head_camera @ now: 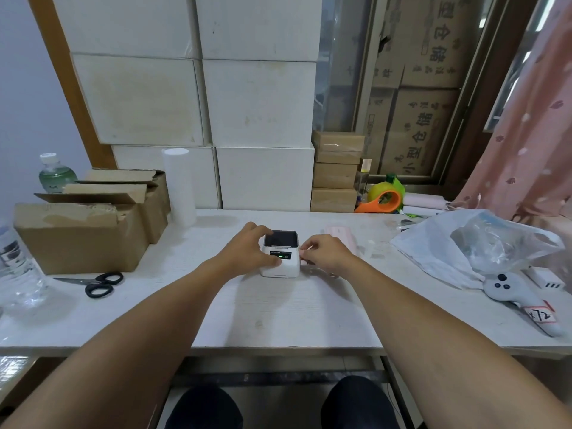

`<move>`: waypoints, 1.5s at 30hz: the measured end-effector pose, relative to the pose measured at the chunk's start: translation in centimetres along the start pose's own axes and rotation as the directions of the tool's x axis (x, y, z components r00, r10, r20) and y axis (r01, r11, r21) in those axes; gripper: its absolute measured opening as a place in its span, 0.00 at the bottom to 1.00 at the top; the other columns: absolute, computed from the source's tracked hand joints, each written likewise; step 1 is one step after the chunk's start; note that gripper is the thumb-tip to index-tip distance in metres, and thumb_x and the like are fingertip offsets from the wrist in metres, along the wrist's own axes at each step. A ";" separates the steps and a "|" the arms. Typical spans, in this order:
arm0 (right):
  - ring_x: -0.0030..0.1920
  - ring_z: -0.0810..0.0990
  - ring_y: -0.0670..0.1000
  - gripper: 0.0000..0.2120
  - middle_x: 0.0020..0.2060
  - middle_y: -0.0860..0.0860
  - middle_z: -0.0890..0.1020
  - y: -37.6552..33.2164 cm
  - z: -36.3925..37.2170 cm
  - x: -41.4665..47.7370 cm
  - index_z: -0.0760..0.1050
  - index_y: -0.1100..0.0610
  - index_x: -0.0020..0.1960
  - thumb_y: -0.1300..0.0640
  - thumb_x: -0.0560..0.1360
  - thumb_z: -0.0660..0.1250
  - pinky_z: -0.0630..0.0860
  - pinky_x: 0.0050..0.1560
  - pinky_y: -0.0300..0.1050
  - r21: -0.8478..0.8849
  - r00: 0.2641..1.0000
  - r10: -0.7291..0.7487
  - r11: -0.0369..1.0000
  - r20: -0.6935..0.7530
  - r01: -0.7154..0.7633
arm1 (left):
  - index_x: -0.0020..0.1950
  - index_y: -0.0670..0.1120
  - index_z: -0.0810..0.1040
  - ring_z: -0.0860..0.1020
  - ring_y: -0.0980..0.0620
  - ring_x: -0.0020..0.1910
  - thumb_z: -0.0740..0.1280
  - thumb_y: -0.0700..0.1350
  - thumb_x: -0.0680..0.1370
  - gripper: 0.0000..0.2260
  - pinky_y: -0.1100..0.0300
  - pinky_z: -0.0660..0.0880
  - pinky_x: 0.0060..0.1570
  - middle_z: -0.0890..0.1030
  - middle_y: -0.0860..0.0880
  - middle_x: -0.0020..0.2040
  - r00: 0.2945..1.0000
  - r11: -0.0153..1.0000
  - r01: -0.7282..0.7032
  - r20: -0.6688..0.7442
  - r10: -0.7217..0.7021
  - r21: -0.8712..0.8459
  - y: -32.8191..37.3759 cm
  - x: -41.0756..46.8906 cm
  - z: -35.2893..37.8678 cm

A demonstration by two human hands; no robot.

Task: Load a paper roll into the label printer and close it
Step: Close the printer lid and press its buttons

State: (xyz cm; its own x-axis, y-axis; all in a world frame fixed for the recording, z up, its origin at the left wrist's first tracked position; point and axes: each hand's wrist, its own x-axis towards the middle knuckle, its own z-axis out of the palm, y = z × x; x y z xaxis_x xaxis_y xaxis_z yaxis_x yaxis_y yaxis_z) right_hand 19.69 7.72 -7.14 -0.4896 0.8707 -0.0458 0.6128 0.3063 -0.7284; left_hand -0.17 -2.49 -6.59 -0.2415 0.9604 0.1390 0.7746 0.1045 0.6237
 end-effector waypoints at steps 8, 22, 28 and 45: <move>0.47 0.82 0.50 0.03 0.44 0.49 0.84 0.1 0.3 0.5 0.84 0.55 0.51 0.61 0.79 0.72 0.79 0.46 0.42 0.048 1.000 0.029 0.998 0.002 -0.029 | 0.77 0.51 0.67 0.73 0.48 0.66 0.82 0.50 0.69 0.41 0.57 0.68 0.60 0.70 0.49 0.72 0.988 0.989 0.121 0.109 -0.112 -0.081 -0.8 0.1 0.4; 0.38 0.78 0.48 0.17 0.44 0.49 0.83 -0.5 0.1 -0.7 0.83 0.55 0.53 0.43 0.72 0.74 0.72 0.37 0.43 0.081 0.991 0.116 0.989 0.063 -0.121 | 0.70 0.48 0.70 0.77 0.52 0.51 0.81 0.51 0.69 0.34 0.64 0.70 0.38 0.78 0.51 0.54 0.971 0.970 0.219 0.124 -0.205 -0.110 0.2 -0.7 1.1; 0.49 0.83 0.53 0.21 0.50 0.53 0.86 -0.5 0.4 -0.5 0.82 0.56 0.53 0.41 0.69 0.76 0.80 0.51 0.51 0.058 0.993 0.103 0.993 0.059 -0.106 | 0.71 0.48 0.70 0.78 0.53 0.49 0.81 0.50 0.69 0.34 0.64 0.70 0.37 0.79 0.51 0.54 0.971 0.967 0.221 0.118 -0.207 -0.126 0.5 -1.2 1.1; 0.46 0.81 0.53 0.18 0.51 0.56 0.86 -0.8 0.4 0.4 0.84 0.60 0.52 0.46 0.72 0.78 0.77 0.48 0.48 0.023 0.991 0.120 0.992 0.050 -0.122 | 0.69 0.49 0.71 0.79 0.49 0.55 0.82 0.52 0.68 0.34 0.59 0.72 0.41 0.81 0.48 0.57 0.968 0.963 0.236 0.122 -0.221 -0.127 0.2 -0.8 1.3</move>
State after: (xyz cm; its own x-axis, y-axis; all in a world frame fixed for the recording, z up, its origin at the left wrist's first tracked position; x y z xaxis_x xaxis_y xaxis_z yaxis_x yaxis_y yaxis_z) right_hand 18.77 7.62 -6.85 -0.4427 0.8809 -0.1674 0.6537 0.1893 -0.7327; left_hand 0.98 -2.94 -7.57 -0.3335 0.9377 -0.0971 0.6149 0.2945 0.7316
